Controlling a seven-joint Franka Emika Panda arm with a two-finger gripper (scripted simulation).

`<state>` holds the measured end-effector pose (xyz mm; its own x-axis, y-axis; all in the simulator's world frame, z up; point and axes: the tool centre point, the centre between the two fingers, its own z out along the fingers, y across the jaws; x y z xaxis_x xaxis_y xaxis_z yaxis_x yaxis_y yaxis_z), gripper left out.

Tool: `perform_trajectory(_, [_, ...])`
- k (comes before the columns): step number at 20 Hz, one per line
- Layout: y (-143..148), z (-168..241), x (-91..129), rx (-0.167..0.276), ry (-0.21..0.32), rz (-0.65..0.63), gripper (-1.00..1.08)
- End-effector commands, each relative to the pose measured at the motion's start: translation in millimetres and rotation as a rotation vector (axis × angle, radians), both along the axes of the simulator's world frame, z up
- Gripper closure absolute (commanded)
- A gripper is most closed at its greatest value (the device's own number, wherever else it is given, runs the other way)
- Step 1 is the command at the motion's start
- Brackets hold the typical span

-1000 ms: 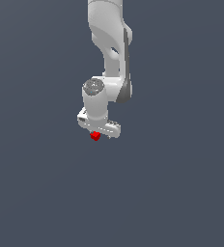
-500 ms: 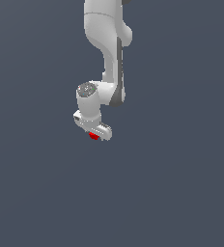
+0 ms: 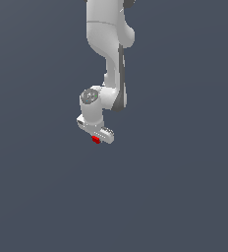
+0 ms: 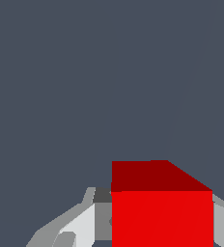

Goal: Pick up the red cube and move it to a goal position.

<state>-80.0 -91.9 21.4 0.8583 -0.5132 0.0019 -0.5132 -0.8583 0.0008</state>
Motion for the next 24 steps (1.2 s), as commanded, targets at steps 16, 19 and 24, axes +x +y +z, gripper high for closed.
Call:
perform_trajectory(16, [9,32,12,0.000,0.001,-0.001,1.08])
perform_trajectory(19, [15,52,19,0.000,0.001,-0.001,1.08])
perform_trajectory(24, [26,94,35,-0.001,0.001,-0.002,1.08])
